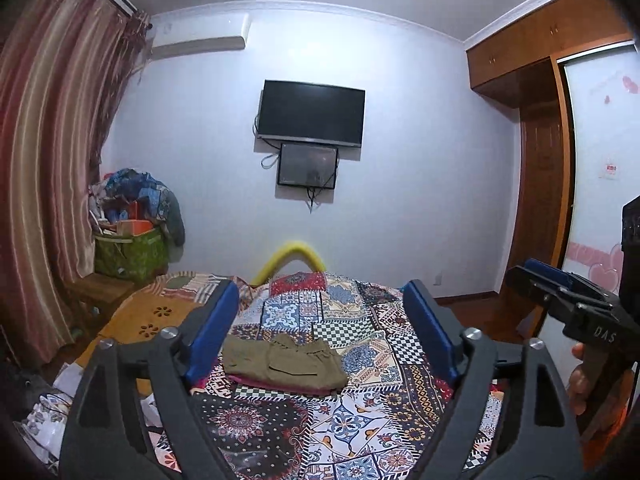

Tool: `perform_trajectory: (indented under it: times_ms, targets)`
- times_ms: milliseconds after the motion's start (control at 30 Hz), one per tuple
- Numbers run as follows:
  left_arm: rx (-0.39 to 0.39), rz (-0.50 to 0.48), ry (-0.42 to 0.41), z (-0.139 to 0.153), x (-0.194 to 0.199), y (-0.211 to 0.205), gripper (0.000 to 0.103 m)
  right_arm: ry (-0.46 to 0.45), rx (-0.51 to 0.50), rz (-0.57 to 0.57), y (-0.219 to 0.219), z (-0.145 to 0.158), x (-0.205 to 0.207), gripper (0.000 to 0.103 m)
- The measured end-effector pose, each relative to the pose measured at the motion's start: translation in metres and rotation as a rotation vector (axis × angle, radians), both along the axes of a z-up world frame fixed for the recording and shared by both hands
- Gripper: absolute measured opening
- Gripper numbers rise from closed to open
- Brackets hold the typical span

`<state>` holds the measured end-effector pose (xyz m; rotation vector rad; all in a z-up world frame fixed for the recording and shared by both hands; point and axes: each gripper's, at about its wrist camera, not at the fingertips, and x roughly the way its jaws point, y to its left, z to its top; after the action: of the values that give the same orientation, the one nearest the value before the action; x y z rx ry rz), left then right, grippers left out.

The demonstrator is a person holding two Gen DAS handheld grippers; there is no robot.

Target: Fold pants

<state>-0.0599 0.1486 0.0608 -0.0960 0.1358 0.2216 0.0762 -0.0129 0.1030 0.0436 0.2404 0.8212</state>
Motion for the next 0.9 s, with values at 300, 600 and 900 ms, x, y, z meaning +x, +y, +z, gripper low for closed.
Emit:
perform_trajectory:
  times_ms: [300,600,900]
  targets:
    - [0.027,0.040,-0.012,-0.009,-0.017,-0.013,0.103,-0.024,0.004,-0.035,-0.001,-0.003,-0.014,0.103]
    - [0.021,0.032,-0.012,-0.014,-0.021,-0.022,0.103,-0.022,-0.017,-0.032,0.000,-0.011,-0.020,0.103]
    - [0.011,0.031,0.002,-0.019,-0.018,-0.022,0.103,-0.009,-0.014,-0.038,-0.003,-0.013,-0.022,0.103]
